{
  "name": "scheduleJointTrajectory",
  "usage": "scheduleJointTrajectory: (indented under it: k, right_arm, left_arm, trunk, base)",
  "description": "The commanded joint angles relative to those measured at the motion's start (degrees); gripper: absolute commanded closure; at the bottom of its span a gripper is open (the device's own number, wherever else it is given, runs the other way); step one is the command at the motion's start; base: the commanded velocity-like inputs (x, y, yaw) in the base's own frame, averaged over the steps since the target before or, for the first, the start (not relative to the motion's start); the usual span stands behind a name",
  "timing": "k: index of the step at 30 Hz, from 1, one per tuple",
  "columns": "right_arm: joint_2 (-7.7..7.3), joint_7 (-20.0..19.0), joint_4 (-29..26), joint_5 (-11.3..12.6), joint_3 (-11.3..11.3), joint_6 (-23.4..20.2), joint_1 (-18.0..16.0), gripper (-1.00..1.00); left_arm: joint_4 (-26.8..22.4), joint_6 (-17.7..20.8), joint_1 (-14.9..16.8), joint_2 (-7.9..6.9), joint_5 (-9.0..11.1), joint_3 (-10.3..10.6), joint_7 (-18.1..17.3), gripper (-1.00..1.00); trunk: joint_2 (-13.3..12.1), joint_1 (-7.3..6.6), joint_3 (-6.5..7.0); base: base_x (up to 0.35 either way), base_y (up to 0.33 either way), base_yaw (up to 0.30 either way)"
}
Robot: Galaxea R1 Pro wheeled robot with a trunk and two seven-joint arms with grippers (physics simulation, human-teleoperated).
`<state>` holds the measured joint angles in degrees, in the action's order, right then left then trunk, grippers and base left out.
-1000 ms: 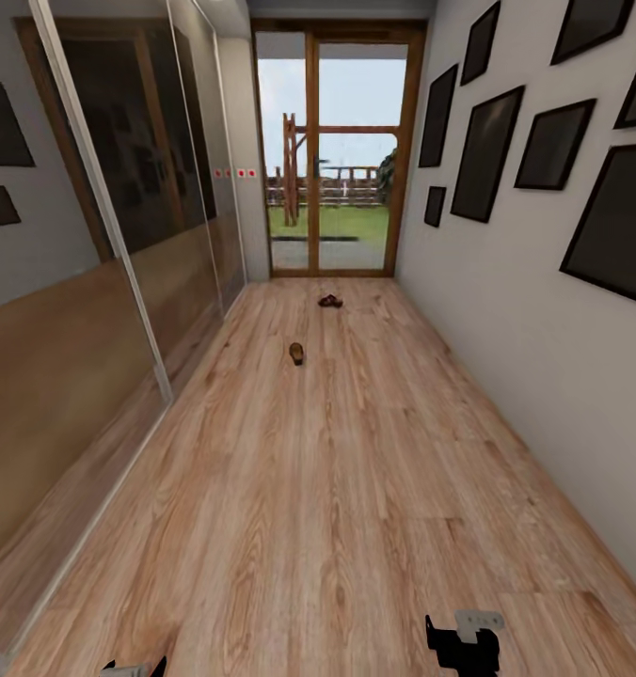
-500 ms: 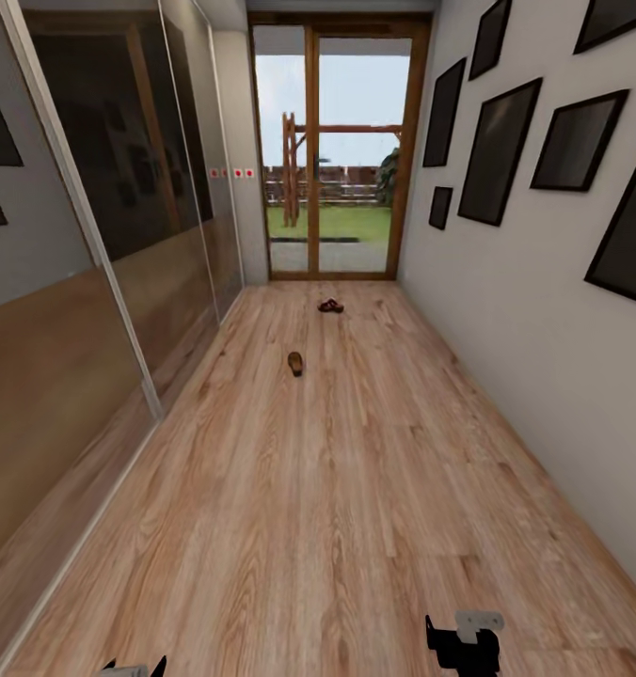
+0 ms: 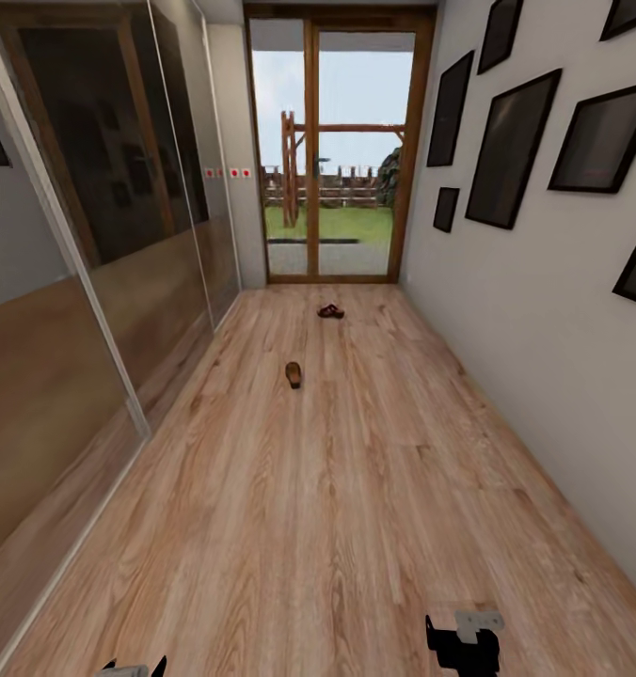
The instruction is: Pick up the two gym shoes and the two sandals from the corridor floor and place them onto the hallstand (shoe rack) in the corridor, making sure they are on the rack and not on the floor. Arrange them so the two gym shoes are next to each other and the two sandals are next to each other.
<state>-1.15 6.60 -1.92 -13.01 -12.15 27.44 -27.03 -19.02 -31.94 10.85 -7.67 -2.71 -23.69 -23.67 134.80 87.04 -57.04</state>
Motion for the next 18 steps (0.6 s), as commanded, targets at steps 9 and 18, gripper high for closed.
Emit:
scheduleJointTrajectory:
  k: [9,18]
  right_arm:
    - [0.0,0.26,0.07,-0.61,-0.34,0.15,-0.04,-1.0]
    - [0.0,0.28,0.07,-0.61,-0.34,0.15,-0.04,-1.0]
  left_arm:
    - [0.04,-0.14,0.05,0.03,-0.28,-0.48,-0.42,-1.0]
    - [0.04,-0.14,0.05,0.03,-0.28,-0.48,-0.43,-1.0]
  trunk:
    - [0.02,0.02,-0.05]
    - [0.02,0.02,-0.05]
  base:
    - [0.338,-0.07,0.0]
    - [0.338,-0.074,0.0]
